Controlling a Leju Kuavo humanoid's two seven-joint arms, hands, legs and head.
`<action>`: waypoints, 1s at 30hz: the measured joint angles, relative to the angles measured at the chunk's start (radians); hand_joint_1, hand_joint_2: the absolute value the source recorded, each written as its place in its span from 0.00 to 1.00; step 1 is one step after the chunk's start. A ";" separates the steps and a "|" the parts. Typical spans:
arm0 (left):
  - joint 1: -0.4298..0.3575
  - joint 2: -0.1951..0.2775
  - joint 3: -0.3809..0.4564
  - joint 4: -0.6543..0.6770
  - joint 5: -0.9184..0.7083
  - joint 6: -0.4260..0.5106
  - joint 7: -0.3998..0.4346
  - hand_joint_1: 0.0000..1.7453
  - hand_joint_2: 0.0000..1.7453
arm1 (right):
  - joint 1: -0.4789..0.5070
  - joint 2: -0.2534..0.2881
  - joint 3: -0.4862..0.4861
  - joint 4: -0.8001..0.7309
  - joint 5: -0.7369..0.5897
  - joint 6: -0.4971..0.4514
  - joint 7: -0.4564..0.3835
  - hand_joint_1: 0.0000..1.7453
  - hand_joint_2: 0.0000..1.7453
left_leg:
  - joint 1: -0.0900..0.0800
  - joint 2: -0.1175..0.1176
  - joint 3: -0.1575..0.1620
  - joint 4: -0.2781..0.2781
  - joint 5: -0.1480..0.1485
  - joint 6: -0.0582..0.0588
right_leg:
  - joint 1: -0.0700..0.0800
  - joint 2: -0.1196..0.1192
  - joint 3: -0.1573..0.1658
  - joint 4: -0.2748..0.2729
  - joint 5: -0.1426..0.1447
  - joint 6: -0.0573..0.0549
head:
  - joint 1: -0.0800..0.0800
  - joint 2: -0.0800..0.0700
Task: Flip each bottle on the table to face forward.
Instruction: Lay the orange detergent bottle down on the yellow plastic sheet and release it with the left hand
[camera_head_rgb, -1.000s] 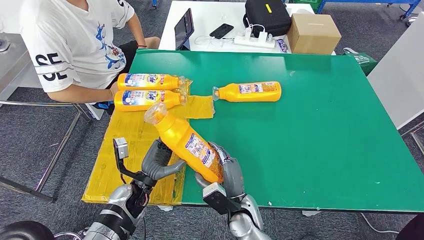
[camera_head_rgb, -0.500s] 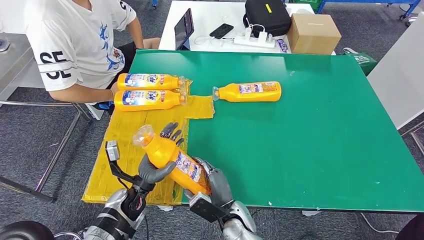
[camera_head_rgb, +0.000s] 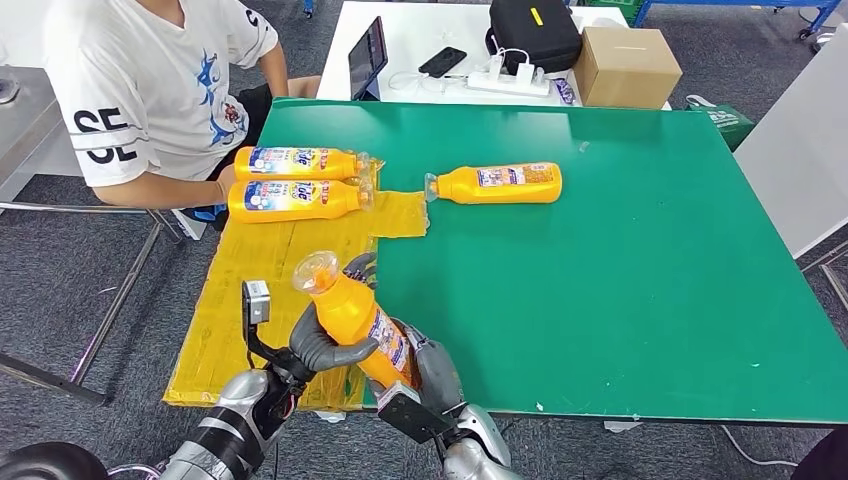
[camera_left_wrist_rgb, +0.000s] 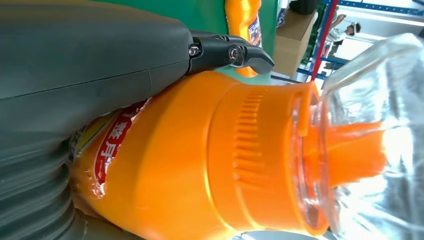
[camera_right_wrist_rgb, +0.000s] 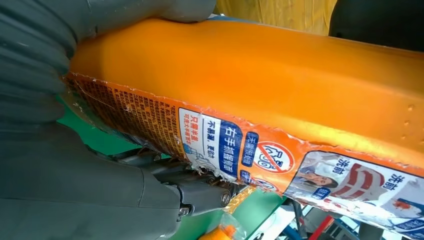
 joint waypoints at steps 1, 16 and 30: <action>-0.001 0.001 -0.003 0.001 -0.004 0.002 -0.001 0.76 1.00 | 0.000 0.000 0.000 0.000 -0.001 0.000 0.000 1.00 1.00 | 0.000 0.000 0.000 0.000 0.000 0.000 | 0.000 0.000 0.000 0.000 0.000 0.000 | 0.000 0.000; -0.036 0.014 -0.038 0.055 0.133 -0.139 0.056 1.00 1.00 | -0.013 0.016 0.006 0.004 -0.008 -0.038 0.000 0.83 1.00 | 0.000 0.000 0.000 0.000 0.000 0.000 | 0.000 0.000 0.000 0.000 0.000 0.000 | 0.000 0.000; 0.017 0.002 0.001 0.016 0.363 -0.053 0.151 1.00 1.00 | -0.036 0.033 0.010 0.031 0.040 -0.070 0.024 0.00 0.00 | 0.000 0.000 0.000 0.000 0.000 0.000 | 0.000 0.000 0.000 0.000 0.000 0.000 | 0.000 0.000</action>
